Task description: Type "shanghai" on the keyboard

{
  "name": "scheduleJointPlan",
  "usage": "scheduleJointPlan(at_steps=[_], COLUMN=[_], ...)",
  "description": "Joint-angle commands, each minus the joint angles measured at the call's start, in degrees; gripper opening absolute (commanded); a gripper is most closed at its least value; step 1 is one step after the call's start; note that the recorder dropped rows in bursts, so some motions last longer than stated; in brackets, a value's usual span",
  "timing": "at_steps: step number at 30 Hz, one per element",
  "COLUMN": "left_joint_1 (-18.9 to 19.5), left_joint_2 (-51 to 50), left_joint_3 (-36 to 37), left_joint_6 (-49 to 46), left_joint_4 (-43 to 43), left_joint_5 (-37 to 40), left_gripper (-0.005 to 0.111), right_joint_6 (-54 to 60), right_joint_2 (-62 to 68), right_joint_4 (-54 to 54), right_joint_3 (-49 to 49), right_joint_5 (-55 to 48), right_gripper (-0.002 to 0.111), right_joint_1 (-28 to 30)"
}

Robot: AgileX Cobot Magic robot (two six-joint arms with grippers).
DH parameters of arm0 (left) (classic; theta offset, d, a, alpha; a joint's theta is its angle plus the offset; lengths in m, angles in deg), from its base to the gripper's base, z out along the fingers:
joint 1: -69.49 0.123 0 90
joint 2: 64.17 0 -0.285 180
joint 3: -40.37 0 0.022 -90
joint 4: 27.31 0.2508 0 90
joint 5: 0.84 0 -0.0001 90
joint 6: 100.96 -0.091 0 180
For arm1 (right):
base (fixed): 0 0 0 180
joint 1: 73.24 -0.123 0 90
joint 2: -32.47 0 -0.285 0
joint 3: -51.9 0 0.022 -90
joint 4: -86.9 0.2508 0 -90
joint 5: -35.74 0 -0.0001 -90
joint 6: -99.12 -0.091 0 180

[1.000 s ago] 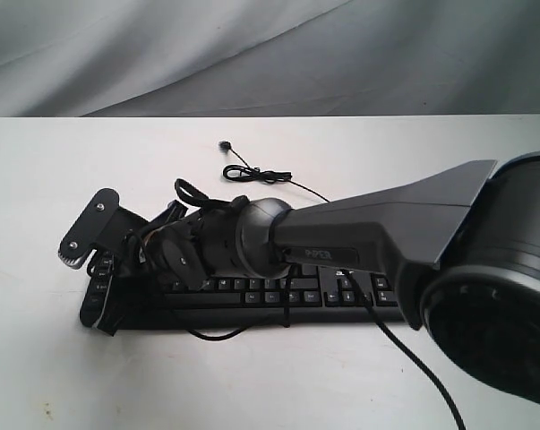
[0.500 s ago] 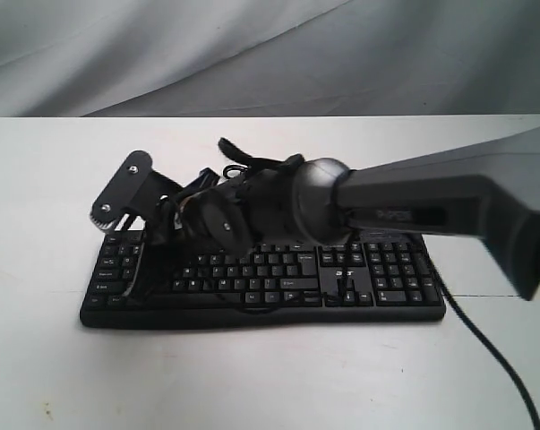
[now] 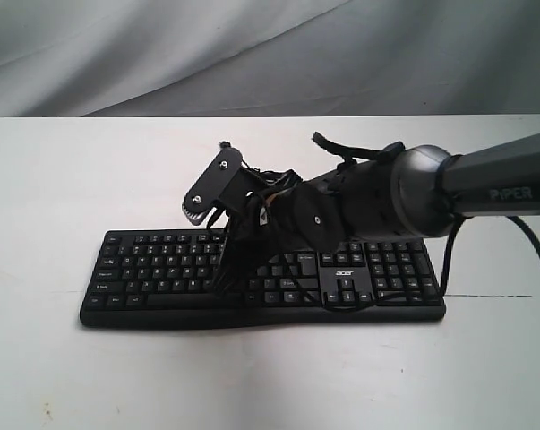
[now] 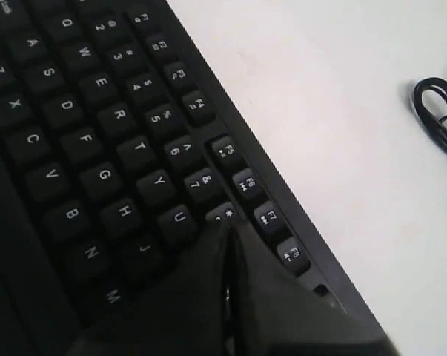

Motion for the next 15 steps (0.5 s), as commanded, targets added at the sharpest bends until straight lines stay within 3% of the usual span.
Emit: scheduleJointPlan(at_steps=[1, 15], left_joint_1=[-0.4, -0.4], left_joint_2=[0.2, 0.2], left_joint_3=[0.3, 0.3], left_joint_6=[0.3, 0.3], left_joint_4=[-0.1, -0.1], left_joint_5=[-0.6, -0.6], left_gripper=[0.0, 0.0], right_joint_6=[-0.1, -0.1], right_joint_2=[1.0, 4.1], right_joint_4=[0.2, 0.6], right_joint_3=[0.4, 0.4], right_joint_5=[1.9, 5.3], right_gripper=[0.0, 0.0], right_joint_1=[0.5, -0.1])
